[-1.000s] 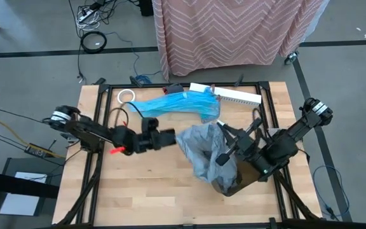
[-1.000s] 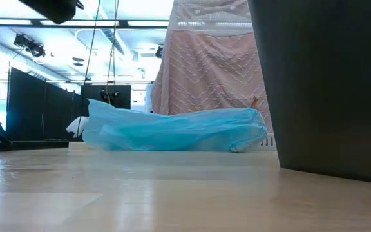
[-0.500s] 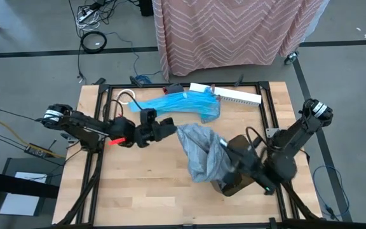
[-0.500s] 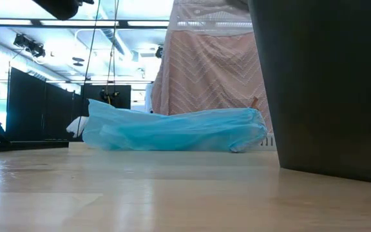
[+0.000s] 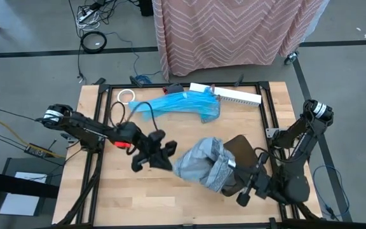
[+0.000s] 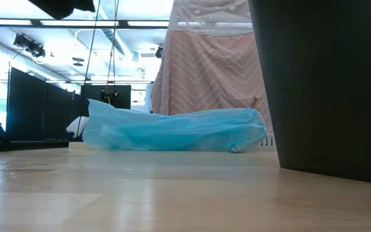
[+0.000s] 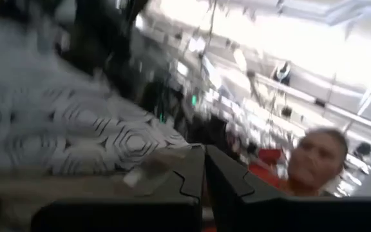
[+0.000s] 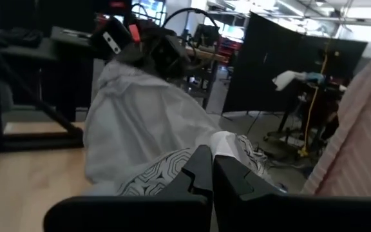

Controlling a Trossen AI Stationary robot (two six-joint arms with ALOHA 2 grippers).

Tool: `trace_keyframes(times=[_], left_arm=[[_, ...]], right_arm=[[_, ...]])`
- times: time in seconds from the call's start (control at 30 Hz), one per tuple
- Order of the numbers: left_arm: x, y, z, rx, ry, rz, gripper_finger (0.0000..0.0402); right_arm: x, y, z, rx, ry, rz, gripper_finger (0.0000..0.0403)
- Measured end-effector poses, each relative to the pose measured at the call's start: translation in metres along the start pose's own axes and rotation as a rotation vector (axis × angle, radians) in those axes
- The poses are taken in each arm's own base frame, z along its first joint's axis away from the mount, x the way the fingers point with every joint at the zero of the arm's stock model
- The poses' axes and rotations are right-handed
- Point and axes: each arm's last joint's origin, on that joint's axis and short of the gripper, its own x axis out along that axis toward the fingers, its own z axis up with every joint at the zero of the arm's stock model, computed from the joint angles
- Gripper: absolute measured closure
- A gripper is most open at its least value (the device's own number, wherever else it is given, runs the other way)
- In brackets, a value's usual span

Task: Place trash/remove bag and relplace
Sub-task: Remove the blue trash bag from the black trash bin using the drawstring

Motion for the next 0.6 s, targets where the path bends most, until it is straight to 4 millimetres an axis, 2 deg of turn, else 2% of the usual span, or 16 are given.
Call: trace_keyframes(times=[0.17,0.3,0.47,0.6], left_arm=[[-0.005,0.010,-0.027,-0.114,0.140,0.092,0.0379],[-0.013,0.016,-0.040,-0.159,0.182,0.154,0.0379],[-0.021,0.020,-0.050,-0.165,0.196,0.193,0.0379],[-0.031,0.025,-0.059,-0.096,0.225,0.217,0.0379]], right_arm=[[-0.006,0.003,-0.009,-0.056,-0.004,0.020,0.0403],[-0.017,0.005,-0.016,-0.072,-0.012,0.054,0.0403],[-0.030,0.006,-0.022,-0.065,-0.021,0.096,0.0403],[-0.034,0.006,-0.022,-0.040,-0.022,0.110,0.0403]])
